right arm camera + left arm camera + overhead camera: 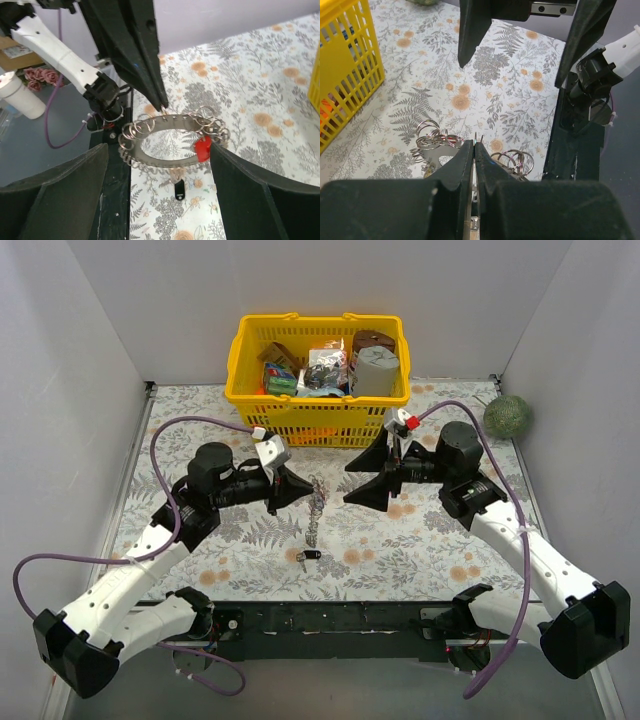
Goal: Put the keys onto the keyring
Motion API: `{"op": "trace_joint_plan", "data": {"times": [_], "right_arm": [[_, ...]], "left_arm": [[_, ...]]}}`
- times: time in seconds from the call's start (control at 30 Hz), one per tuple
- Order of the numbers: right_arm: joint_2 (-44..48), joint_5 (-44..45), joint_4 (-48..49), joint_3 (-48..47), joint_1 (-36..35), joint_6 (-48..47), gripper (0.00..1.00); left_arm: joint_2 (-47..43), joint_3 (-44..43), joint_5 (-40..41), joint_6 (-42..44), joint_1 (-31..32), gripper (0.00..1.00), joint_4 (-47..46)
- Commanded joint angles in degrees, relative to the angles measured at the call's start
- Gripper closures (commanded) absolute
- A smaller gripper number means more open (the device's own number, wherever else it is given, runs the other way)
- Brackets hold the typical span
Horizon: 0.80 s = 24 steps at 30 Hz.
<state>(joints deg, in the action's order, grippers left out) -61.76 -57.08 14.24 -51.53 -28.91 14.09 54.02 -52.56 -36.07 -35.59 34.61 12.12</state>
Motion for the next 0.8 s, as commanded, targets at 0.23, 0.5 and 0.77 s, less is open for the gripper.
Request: {"op": "trace_joint_plan", "data": {"times": [0.23,0.5,0.77], "right_arm": [[0.0,9.0,-9.0,4.8,0.3,-3.2,0.11],[-2.3,7.9,-10.5,7.5,-0.2,-6.7,0.12],[-7.9,11.3,-11.6,7.8,-5.0,-10.1,0.14]], "left_arm": [[-3.9,6.1,4.8,0.9,-1.1,1.0,-3.3],[-1.1,5.5,-10.3,0.0,-15.9,1.0,0.2],[-1.9,4.7,-13.7,-0.3,-23.3,1.0,2.2]]}}
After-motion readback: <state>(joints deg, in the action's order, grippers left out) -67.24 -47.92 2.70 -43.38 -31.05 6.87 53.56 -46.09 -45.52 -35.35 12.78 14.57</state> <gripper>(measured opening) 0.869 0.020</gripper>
